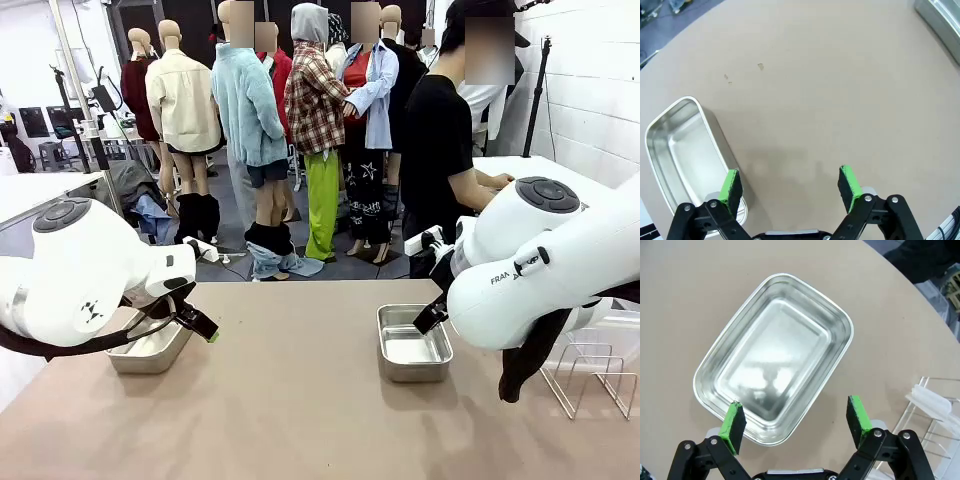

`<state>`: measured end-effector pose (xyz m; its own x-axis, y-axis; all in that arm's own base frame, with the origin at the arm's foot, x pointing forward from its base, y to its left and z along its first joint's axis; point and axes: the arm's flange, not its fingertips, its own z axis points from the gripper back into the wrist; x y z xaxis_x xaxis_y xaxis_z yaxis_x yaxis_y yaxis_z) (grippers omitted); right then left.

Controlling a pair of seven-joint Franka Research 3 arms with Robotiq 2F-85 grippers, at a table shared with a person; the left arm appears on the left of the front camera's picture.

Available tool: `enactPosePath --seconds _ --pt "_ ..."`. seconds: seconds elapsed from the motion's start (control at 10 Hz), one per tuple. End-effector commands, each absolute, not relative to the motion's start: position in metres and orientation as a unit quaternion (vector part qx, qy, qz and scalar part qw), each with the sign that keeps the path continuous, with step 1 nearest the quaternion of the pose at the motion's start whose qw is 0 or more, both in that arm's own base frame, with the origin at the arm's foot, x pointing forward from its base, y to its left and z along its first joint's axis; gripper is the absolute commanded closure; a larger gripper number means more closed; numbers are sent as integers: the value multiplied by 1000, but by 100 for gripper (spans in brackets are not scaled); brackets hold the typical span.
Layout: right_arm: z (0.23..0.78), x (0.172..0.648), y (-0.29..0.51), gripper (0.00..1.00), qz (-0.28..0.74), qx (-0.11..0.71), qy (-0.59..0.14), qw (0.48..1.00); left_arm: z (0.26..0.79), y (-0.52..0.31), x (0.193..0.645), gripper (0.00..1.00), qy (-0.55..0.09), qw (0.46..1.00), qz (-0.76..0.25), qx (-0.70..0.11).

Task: Place the bread in airtight containers.
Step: Lift both Airtight Container.

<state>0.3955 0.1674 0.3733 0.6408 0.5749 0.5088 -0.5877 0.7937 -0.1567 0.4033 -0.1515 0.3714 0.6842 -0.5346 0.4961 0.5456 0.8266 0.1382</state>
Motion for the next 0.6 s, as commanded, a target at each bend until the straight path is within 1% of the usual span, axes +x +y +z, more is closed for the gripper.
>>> enactPosePath --seconds 0.0,0.5 --pt "373 395 167 0 321 12 -277 906 371 -151 403 0 -267 918 -294 -10" --pt "373 395 167 0 321 12 -277 906 371 -151 403 0 -267 918 -294 -10"
